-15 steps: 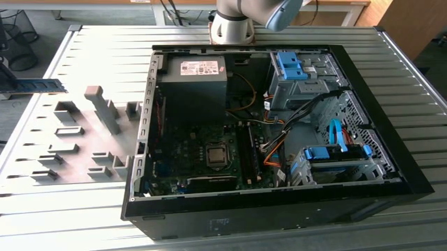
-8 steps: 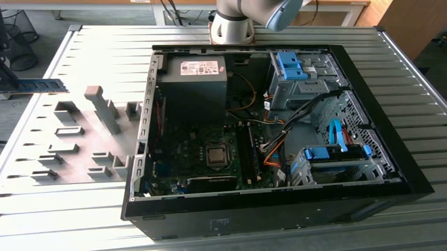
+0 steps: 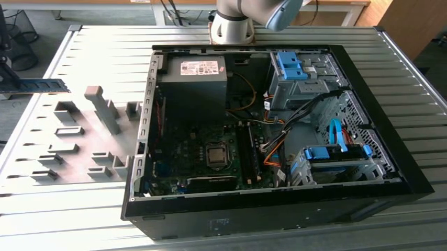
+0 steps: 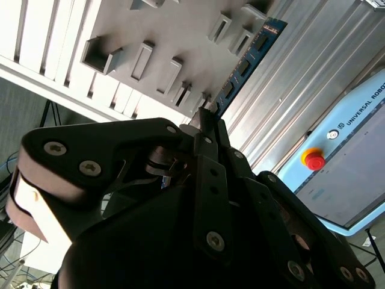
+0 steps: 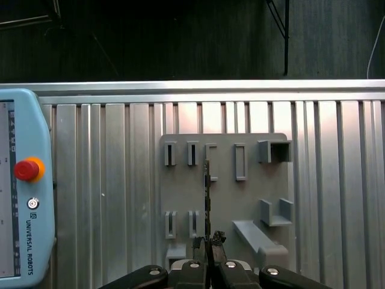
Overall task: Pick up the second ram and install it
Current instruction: 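Pick up the second ram and move it above second insertion slot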
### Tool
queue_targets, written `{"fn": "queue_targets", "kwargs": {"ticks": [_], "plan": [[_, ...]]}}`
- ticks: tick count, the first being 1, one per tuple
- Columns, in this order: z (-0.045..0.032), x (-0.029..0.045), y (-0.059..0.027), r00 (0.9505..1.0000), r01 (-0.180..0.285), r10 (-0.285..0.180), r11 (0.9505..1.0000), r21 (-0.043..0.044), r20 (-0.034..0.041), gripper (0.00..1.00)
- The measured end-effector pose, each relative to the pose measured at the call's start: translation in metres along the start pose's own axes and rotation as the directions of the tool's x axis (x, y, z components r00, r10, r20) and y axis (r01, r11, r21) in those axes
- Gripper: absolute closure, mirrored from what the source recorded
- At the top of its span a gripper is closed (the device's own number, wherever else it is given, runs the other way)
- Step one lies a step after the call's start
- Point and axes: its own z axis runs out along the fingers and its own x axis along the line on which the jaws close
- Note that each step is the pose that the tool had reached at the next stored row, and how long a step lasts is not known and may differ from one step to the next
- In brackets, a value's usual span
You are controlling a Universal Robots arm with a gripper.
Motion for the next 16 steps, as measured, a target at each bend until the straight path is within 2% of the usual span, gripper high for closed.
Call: {"fn": "queue_targets", "kwargs": {"ticks": [16], "plan": [[-0.0001, -0.0002, -0.0048, 1.0000, 0.000, 0.000, 1.0000, 0.0000, 0.0000, 0.86]]}}
